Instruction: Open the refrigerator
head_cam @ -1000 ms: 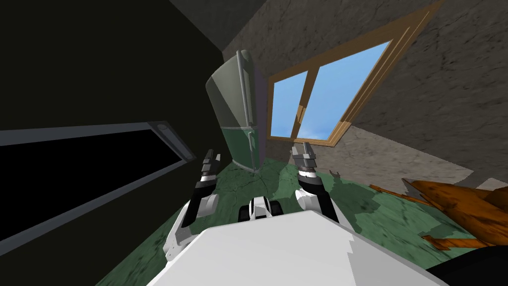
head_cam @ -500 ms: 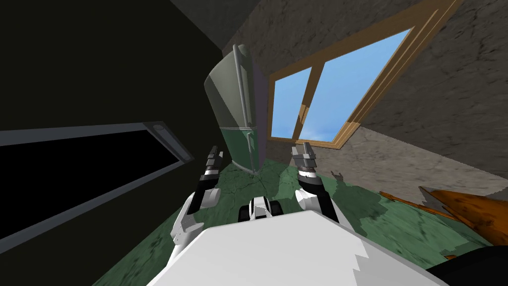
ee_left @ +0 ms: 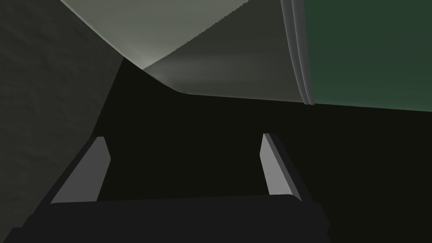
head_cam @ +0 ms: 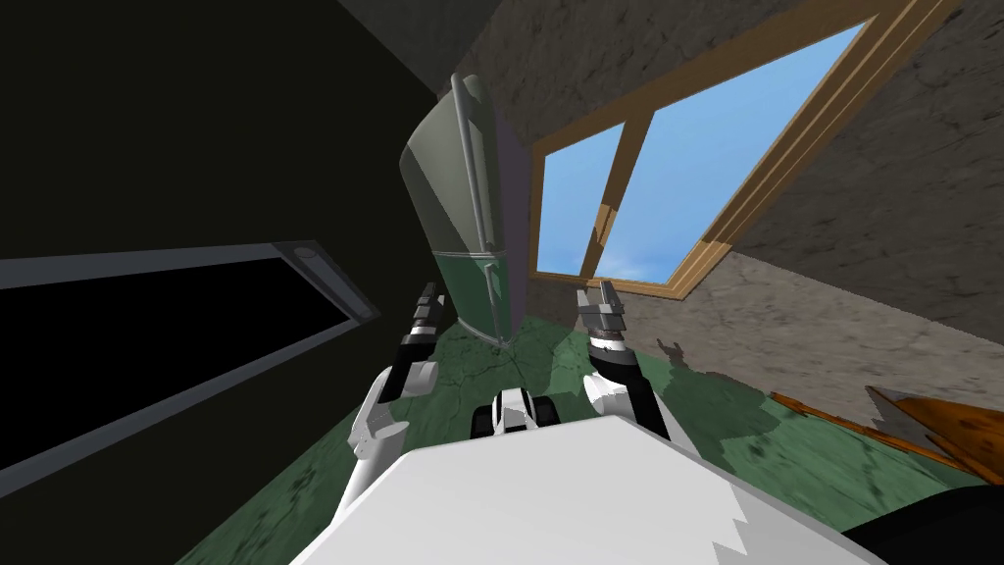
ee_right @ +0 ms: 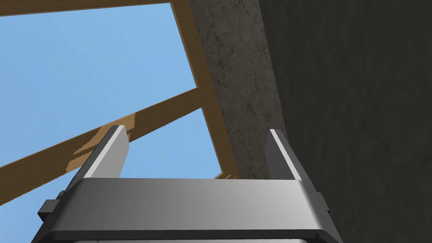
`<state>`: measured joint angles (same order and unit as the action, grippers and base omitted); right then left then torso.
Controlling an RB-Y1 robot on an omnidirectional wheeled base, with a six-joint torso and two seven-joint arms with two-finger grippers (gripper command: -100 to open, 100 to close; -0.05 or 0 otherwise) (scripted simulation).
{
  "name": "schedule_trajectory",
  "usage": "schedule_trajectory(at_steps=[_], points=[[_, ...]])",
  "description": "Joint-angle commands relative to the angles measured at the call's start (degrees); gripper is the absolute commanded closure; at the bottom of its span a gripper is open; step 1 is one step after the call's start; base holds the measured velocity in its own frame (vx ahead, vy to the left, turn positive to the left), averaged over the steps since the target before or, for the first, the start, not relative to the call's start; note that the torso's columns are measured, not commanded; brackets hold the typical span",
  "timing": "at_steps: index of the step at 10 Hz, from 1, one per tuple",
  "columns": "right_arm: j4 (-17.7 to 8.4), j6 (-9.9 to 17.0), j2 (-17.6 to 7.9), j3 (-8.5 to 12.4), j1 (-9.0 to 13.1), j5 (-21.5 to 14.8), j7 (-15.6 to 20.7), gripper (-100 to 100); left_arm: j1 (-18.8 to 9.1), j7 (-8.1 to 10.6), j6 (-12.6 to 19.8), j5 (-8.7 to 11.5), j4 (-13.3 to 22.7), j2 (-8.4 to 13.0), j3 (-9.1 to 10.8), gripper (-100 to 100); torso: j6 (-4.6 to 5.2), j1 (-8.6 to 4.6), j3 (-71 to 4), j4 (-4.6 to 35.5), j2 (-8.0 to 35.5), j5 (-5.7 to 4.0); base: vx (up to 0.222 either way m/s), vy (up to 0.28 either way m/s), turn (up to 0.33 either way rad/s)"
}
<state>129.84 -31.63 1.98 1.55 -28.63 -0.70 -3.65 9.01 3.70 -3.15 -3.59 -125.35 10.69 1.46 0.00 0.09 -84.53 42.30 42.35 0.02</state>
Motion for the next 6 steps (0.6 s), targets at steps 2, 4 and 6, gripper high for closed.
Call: schedule_trajectory(at_steps=[2, 4, 6], points=[[0.00, 0.00, 0.00, 0.00, 0.00, 0.00, 0.00, 0, -3.72, 0.27, 5.25, -1.25, 0.17, 0.42, -0.34, -100, 0.00, -0.05, -0.03, -0.01, -0.05, -0.02, 0.056, -0.065, 0.046], [0.00, 0.00, 0.01, 0.00, -0.01, 0.00, 0.00, 0, -5.53, 0.41, 7.94, -1.84, 0.32, 0.67, -0.49, -100, 0.00, -0.24, -0.14, -0.06, -0.24, -0.07, 0.096, -0.109, 0.059], [0.00, 0.00, 0.00, 0.00, -0.01, 0.00, 0.00, 0, -7.38, 0.55, 10.50, -2.43, 0.51, 0.93, -0.64, -100, 0.00, -0.05, -0.04, -0.01, -0.06, -0.01, 0.069, -0.076, 0.042]])
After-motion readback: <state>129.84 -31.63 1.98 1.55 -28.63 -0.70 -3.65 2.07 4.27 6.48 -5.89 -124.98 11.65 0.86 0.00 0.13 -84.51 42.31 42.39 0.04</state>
